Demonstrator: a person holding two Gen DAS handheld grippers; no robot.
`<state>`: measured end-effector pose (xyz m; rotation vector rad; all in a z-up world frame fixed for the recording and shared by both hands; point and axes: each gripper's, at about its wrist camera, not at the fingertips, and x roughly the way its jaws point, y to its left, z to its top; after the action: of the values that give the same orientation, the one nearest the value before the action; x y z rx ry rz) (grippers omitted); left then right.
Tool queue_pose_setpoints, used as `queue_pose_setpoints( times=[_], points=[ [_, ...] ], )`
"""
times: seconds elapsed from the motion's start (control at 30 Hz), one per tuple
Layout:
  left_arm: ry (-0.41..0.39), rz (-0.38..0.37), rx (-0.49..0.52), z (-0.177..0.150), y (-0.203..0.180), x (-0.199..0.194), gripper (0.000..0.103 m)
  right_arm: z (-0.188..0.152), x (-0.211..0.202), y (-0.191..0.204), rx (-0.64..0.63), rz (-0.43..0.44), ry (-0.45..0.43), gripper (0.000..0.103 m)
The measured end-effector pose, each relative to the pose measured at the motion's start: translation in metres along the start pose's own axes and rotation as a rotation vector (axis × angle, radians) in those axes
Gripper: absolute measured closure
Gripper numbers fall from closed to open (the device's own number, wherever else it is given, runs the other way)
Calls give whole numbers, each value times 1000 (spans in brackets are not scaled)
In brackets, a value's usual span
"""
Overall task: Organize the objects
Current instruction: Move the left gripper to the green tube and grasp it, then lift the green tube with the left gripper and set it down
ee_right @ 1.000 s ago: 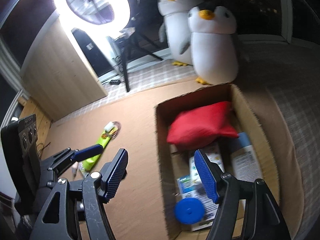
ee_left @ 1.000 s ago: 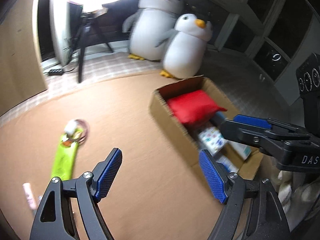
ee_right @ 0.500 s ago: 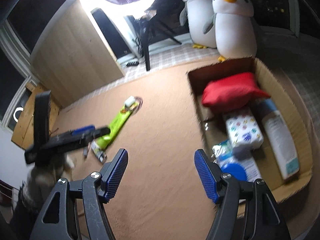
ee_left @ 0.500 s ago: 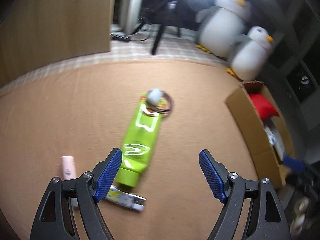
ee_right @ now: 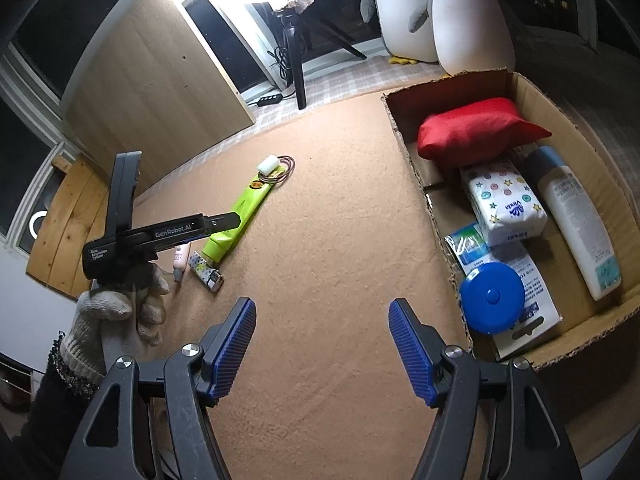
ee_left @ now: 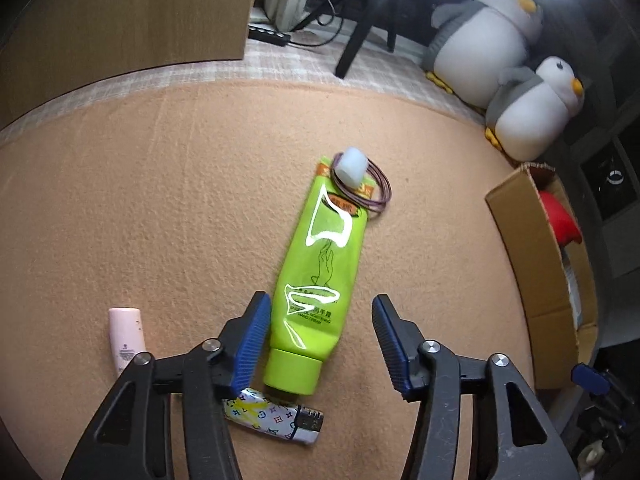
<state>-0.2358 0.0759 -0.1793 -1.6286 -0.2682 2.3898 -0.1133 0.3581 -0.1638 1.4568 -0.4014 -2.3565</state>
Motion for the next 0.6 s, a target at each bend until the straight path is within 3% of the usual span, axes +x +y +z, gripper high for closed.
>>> queue_pose_setpoints(
  times=[0.13,0.33,0.6],
  points=[
    [21,-2,19,-5,-7,5,62,-1,0,-2,9,1,7,38],
    [45,-12,34,-18,-24,9,70,-1,3,-1,0,6,19,38],
    [61,-58,-2,-50,-37,0,72,0,6,-2,-6,16,27,38]
  ],
)
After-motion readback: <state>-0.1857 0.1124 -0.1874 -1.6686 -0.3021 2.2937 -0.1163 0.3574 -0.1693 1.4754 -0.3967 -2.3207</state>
